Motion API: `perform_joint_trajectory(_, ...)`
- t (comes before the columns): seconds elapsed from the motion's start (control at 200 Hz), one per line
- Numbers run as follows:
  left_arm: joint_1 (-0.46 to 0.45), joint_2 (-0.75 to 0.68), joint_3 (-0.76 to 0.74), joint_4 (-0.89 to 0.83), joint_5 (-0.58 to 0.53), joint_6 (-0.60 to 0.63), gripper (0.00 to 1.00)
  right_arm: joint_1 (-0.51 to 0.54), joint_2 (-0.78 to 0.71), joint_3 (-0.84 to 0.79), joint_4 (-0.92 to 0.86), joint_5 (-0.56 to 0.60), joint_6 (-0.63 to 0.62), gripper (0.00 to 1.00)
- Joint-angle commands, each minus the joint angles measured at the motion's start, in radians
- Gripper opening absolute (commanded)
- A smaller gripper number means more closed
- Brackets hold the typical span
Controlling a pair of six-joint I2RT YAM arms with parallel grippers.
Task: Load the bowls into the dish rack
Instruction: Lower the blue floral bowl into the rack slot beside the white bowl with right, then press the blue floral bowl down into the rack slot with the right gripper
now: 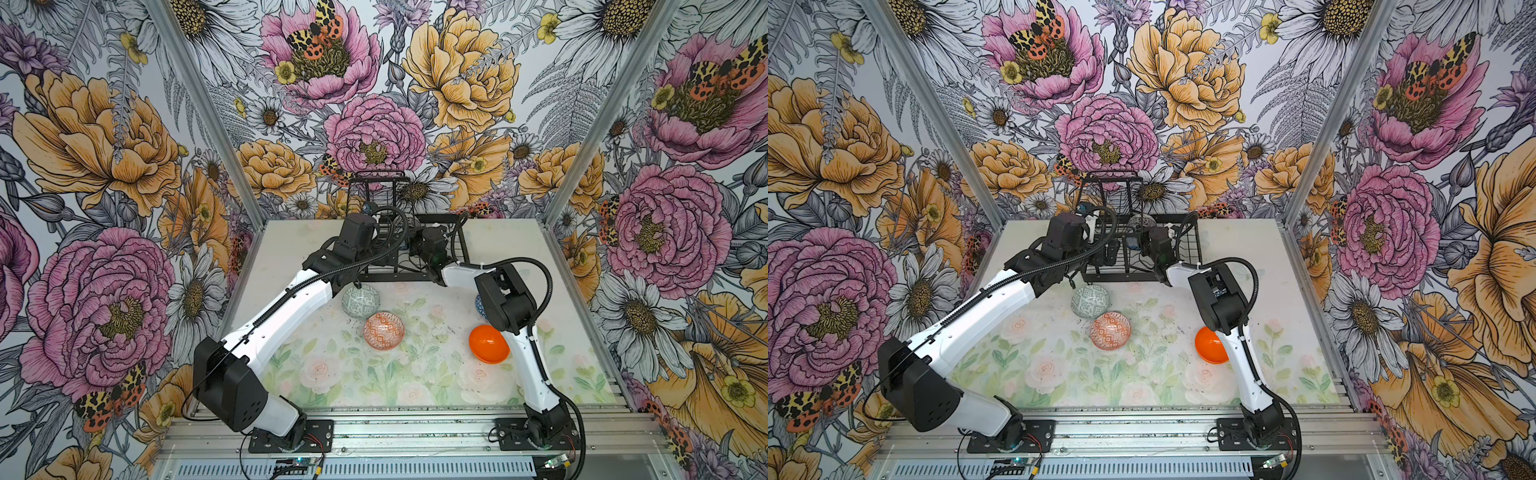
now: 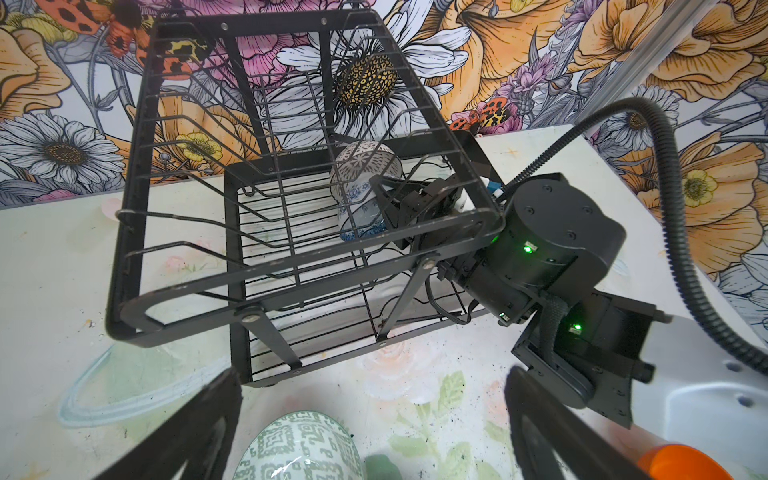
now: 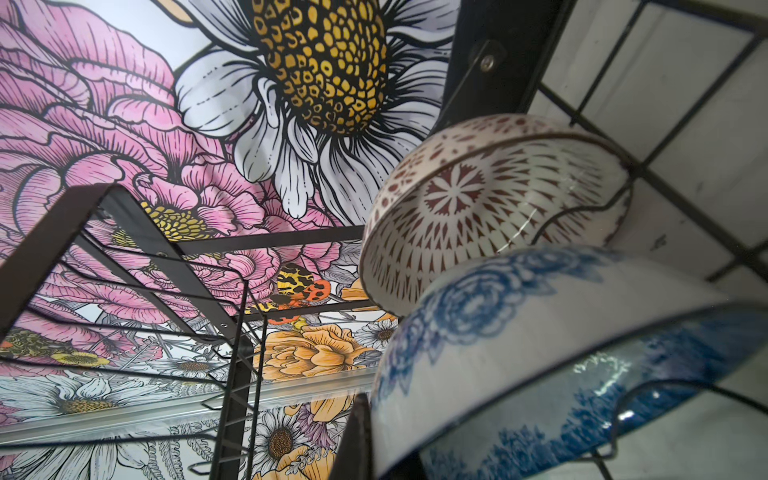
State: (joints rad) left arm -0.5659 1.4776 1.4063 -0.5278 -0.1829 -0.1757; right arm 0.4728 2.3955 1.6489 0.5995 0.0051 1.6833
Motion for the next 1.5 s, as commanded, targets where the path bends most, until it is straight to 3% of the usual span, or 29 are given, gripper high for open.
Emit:
perform_joint_trajectory(0.0,0.011,-0.007,-0.012,0.004,-0.019,-0.006,0.99,0.018,-0.037,-0.036,-0.044,0.031,0.020,0.00)
perform_joint_trajectory(0.61,0.011,-0.011,-0.017,0.005,-0.019,-0.017,0.99,0.034,-0.059,-0.093,-0.104,0.053,0.089,0.00)
perform_joint_trajectory(1.491,0.019,0.000,-0.012,0.013,-0.056,-0.013,0.99,0.033,-0.050,0.000,-0.402,0.033,0.187,0.00)
